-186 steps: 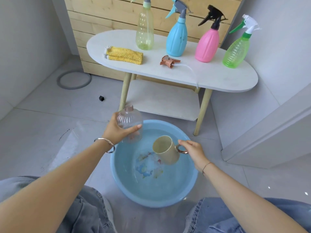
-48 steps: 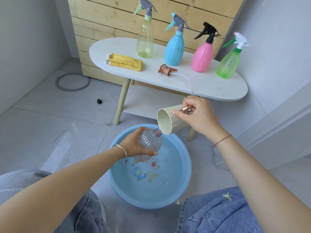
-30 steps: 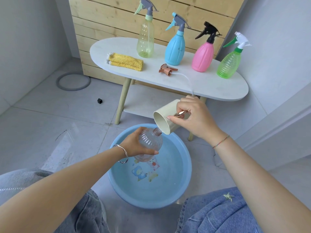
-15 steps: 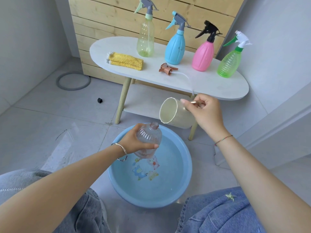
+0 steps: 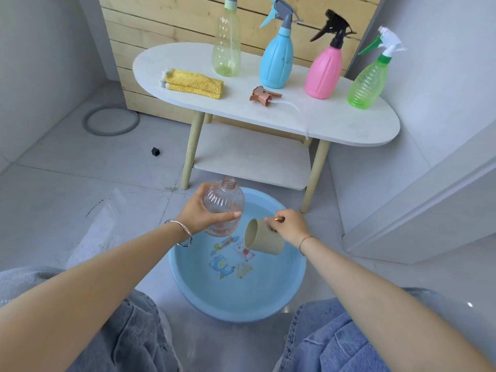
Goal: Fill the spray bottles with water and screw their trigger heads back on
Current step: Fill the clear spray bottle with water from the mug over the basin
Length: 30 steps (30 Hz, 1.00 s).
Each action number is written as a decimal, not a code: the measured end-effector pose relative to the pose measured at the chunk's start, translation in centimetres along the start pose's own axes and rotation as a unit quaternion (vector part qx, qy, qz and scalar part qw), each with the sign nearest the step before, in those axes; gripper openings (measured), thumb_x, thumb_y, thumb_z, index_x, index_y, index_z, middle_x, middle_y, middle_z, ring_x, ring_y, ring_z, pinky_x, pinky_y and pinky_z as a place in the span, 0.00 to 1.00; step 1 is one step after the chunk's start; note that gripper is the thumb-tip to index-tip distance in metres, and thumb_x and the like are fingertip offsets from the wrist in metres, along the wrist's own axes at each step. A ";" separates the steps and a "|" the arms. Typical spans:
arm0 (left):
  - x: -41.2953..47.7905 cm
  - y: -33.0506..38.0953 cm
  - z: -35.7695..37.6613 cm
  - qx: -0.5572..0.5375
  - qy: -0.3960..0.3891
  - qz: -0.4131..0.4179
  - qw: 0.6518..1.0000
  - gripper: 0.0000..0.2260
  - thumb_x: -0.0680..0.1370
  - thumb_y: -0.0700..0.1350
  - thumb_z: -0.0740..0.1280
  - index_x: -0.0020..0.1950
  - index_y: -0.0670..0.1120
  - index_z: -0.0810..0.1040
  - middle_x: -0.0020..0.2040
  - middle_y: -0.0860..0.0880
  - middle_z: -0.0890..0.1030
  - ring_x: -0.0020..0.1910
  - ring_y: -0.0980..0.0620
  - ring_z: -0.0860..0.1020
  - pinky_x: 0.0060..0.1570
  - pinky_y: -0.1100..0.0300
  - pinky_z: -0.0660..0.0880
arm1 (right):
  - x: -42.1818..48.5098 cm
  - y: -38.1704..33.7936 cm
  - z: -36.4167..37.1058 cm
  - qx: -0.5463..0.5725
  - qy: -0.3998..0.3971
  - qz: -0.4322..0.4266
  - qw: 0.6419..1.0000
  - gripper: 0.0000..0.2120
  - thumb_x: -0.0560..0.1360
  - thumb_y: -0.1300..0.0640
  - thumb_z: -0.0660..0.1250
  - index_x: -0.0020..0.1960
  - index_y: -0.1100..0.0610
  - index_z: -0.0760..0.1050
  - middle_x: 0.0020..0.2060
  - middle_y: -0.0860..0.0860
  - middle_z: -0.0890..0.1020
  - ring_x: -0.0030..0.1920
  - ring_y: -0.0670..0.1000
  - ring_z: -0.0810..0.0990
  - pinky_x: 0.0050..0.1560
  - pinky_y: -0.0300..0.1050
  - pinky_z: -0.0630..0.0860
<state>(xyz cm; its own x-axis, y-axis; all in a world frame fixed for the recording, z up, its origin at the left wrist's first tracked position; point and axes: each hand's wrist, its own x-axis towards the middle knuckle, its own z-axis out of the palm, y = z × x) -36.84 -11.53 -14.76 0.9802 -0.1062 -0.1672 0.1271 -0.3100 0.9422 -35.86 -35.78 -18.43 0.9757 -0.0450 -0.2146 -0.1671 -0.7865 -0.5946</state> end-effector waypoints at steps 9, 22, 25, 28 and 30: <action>0.5 -1.2 -0.8 -0.005 0.019 -0.017 1.000 0.32 0.64 0.47 0.80 0.62 0.53 0.69 0.54 0.62 0.75 0.52 0.70 0.72 0.49 0.75 0.67 | -1.5 4.1 5.6 -0.080 0.021 0.012 0.996 0.23 0.77 0.50 0.64 0.29 0.53 0.58 0.32 0.53 0.70 0.40 0.54 0.68 0.39 0.47 0.61; 1.0 -1.6 -1.2 -0.021 0.034 -0.042 0.998 0.42 0.50 0.63 0.78 0.61 0.56 0.70 0.56 0.59 0.77 0.55 0.65 0.74 0.55 0.67 0.69 | -1.4 5.2 6.9 -0.090 -0.036 0.011 0.995 0.22 0.78 0.49 0.64 0.29 0.52 0.59 0.29 0.46 0.65 0.41 0.53 0.68 0.42 0.48 0.63; 1.0 -1.6 -1.2 -0.027 0.036 -0.045 0.998 0.41 0.50 0.63 0.78 0.60 0.56 0.70 0.56 0.59 0.77 0.56 0.63 0.75 0.58 0.64 0.70 | -1.3 5.3 7.2 -0.024 -0.039 0.053 0.998 0.21 0.77 0.51 0.65 0.29 0.54 0.61 0.28 0.48 0.66 0.37 0.53 0.67 0.37 0.46 0.60; 0.9 -1.5 -1.2 -0.022 0.034 -0.041 0.998 0.41 0.53 0.60 0.82 0.61 0.55 0.70 0.56 0.59 0.77 0.57 0.58 0.76 0.59 0.62 0.71 | -1.5 5.2 7.1 0.062 -0.045 0.096 0.992 0.17 0.77 0.52 0.65 0.33 0.58 0.68 0.31 0.53 0.71 0.35 0.53 0.68 0.37 0.45 0.63; 0.9 -1.4 -1.2 -0.024 0.033 -0.035 0.999 0.39 0.55 0.58 0.82 0.62 0.54 0.70 0.56 0.59 0.76 0.56 0.60 0.75 0.57 0.64 0.70 | -1.8 4.8 6.9 0.106 -0.046 0.103 0.988 0.17 0.77 0.52 0.64 0.33 0.59 0.66 0.32 0.54 0.72 0.35 0.52 0.67 0.36 0.44 0.63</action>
<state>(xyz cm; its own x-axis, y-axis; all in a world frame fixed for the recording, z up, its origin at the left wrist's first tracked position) -35.97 -10.02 -15.89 0.9764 -0.0225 -0.2148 0.2010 -0.2688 0.9420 -39.37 -35.28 -26.25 0.9024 -0.1260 -0.4121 -0.3959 -0.6199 -0.6774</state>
